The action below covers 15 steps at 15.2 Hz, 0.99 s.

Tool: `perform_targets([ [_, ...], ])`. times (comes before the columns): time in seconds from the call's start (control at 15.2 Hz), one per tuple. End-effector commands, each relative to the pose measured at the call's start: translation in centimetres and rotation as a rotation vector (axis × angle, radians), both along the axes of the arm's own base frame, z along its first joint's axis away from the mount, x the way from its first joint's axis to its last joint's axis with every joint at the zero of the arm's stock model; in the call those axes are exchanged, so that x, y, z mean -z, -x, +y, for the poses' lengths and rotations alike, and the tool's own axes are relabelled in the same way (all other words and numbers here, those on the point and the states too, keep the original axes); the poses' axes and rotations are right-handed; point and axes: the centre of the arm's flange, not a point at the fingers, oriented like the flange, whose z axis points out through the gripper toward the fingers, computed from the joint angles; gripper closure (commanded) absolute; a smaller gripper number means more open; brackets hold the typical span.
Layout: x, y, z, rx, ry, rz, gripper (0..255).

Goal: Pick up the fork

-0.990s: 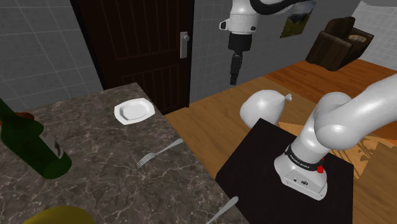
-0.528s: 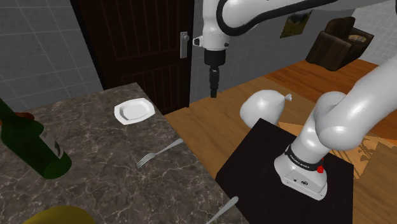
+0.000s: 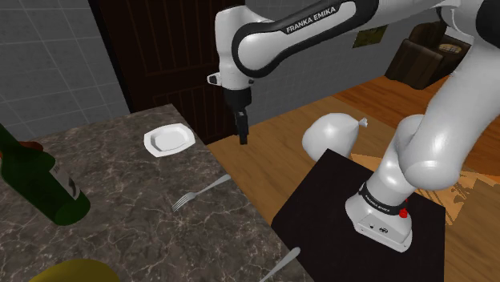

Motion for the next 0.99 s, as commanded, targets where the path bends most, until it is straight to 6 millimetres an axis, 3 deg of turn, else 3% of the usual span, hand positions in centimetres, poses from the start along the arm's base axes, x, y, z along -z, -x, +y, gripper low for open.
perform_targets([
  [0.0, 1.5, -0.7, 2.2, -0.060, -0.003, 0.004, 0],
  [0.73, 9.9, -2.5, 14.8, -0.383, -0.017, 0.028, 0],
  [0.92, 11.5, -2.5, 15.6, -0.404, -0.018, 0.029, 0],
])
